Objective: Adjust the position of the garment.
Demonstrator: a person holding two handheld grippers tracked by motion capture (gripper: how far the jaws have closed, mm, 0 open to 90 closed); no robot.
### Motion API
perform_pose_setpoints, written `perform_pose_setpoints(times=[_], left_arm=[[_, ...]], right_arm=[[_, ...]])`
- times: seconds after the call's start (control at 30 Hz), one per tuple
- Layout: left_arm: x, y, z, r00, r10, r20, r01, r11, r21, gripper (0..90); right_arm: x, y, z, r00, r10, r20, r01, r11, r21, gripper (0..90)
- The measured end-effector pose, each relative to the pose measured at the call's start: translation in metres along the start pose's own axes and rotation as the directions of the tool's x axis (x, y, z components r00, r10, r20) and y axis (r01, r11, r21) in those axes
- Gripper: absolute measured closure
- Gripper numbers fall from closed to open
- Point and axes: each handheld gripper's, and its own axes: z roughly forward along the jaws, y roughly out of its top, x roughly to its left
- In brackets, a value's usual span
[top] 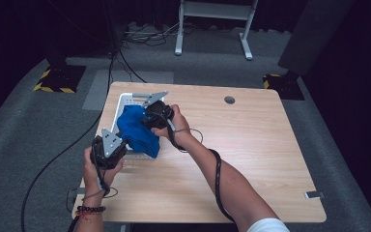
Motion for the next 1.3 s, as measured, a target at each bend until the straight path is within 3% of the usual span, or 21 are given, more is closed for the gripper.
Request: perform_pose_setpoints(times=[0.33, 0.6, 0.83, 1.3], left_arm=[[0.009, -0.004, 0.016, 0.9993, -0.038, -0.005, 0.038, 0.9992, 0.014, 73.9], [0.011, -0.008, 0.022, 0.999, -0.025, -0.036, 0.026, 0.9986, 0.047, 73.9], [0.011, -0.016, 0.033, 0.9983, -0.015, -0.056, 0.02, 0.9948, 0.099, 73.9], [0.01, -0.025, 0.046, 0.9978, -0.025, -0.061, 0.034, 0.9882, 0.149, 73.3]], right_arm=[[-0.008, 0.004, 0.009, 0.9995, 0.022, 0.021, -0.022, 1.0, 0.004, 68.6], [-0.007, 0.011, 0.017, 0.9993, 0.016, 0.034, -0.016, 1.0, 0.001, 68.6], [-0.006, 0.004, 0.031, 0.9992, 0.024, 0.033, -0.024, 1.0, 0.018, 68.6], [-0.009, -0.01, 0.053, 0.9983, 0.035, 0.046, -0.037, 0.998, 0.05, 68.6]])
